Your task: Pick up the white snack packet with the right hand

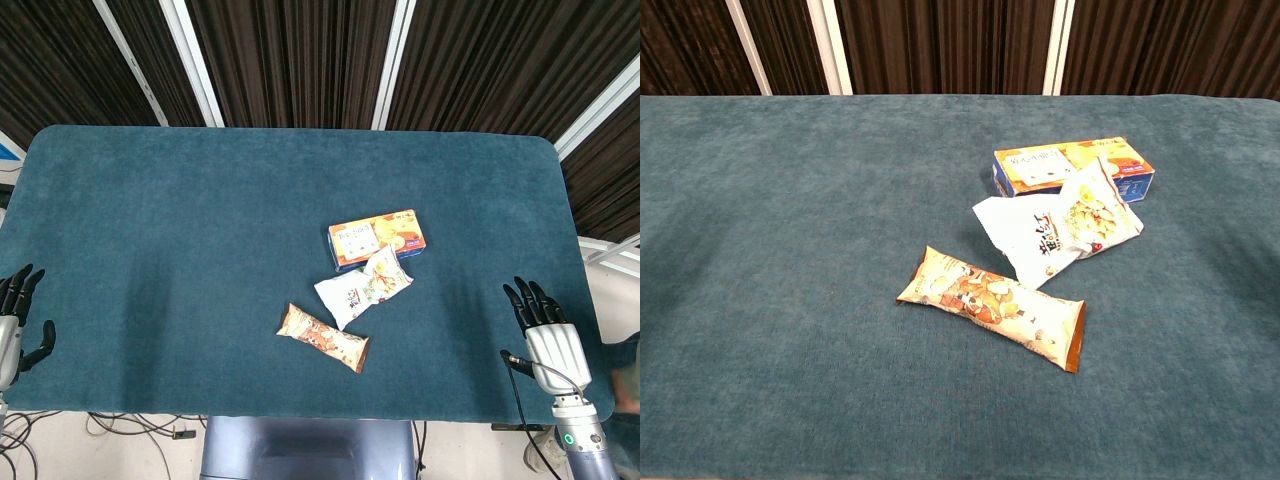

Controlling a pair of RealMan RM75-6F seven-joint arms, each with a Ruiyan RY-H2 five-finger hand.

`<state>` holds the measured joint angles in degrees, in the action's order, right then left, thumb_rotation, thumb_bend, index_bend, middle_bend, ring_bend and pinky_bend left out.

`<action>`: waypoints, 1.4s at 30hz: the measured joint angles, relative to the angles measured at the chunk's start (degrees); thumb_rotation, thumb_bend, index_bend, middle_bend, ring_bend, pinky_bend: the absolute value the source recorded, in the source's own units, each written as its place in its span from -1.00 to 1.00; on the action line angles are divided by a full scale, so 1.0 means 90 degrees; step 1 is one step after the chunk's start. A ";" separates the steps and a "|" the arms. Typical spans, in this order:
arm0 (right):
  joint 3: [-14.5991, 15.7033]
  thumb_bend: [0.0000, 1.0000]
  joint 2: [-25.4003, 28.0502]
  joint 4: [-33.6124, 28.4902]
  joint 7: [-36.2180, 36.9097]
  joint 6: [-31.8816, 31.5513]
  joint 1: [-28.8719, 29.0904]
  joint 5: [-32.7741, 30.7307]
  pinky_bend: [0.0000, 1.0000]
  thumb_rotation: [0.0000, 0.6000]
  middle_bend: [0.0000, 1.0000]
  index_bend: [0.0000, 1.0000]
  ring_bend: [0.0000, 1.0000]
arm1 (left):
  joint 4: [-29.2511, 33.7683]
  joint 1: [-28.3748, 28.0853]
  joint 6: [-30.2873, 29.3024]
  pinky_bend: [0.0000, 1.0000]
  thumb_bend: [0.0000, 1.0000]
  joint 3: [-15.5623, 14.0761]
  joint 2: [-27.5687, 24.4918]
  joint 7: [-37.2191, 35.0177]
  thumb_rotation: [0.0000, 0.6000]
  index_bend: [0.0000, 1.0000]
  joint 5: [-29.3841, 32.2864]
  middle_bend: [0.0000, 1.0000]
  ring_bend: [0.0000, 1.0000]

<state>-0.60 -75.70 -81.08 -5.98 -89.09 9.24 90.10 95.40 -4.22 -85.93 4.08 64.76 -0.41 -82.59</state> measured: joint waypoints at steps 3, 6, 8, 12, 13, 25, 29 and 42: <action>-0.0013 -0.98 0.0009 -0.0012 0.0014 0.0037 -0.0008 -0.0001 -0.59 1.00 -1.00 -1.00 -0.92 | 0.0001 0.0001 0.0003 -0.95 0.09 -0.0005 0.0001 0.0016 1.00 -0.94 -0.0002 -1.00 -0.99; -0.0024 -0.98 0.0014 -0.0006 0.0010 0.0086 -0.0008 -0.0004 -0.58 1.00 -1.00 -1.00 -0.92 | 0.0012 0.0003 0.0002 -0.95 0.09 -0.0005 0.0000 0.0031 1.00 -0.94 0.0002 -1.00 -0.99; -0.0025 -0.98 0.0016 0.0004 0.0043 0.0125 -0.0004 -0.0003 -0.58 1.00 -1.00 -1.00 -0.92 | 0.0017 0.0007 -0.0007 -0.95 0.09 0.0000 0.0000 0.0033 1.00 -0.94 0.0006 -1.00 -0.99; -0.0064 -0.98 0.0033 0.0018 0.0148 0.0193 0.0003 -0.0041 -0.58 1.00 -1.00 -1.00 -0.92 | 0.0001 0.0025 -0.0038 -0.95 0.09 0.0000 -0.0002 0.0024 1.00 -0.94 0.0000 -1.00 -0.99; -0.0076 -0.98 0.0036 0.0019 0.0161 0.0194 0.0002 -0.0042 -0.58 1.00 -1.00 -1.00 -0.92 | 0.0000 0.0028 -0.0042 -0.95 0.09 0.0001 -0.0004 0.0013 1.00 -0.94 0.0003 -1.00 -0.99; -0.0079 -0.98 0.0109 -0.0059 0.0243 0.0257 -0.0029 0.0003 -0.59 1.00 -1.00 -1.00 -0.92 | -0.0001 0.0020 -0.0029 -0.95 0.09 0.0009 -0.0004 0.0006 1.00 -0.94 -0.0004 -1.00 -0.99; -0.0038 -0.98 0.0168 -0.0081 0.0501 0.0347 0.0001 0.0077 -0.59 1.00 -1.00 -1.00 -0.92 | 0.0026 0.0020 -0.0021 -0.95 0.09 0.0020 -0.0008 0.0000 1.00 -0.94 0.0022 -1.00 -0.99; -0.0135 -0.98 0.0772 -0.0216 0.1356 0.1081 0.0803 0.0550 -0.59 1.00 -1.00 -1.00 -0.92 | 0.0092 -0.0034 0.0103 -0.95 0.09 0.0018 -0.0026 0.0003 1.00 -0.94 0.0060 -1.00 -0.99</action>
<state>-1.82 -68.75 -83.02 6.22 -79.36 16.47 95.05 96.23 -4.53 -85.00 4.24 64.53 -0.37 -82.06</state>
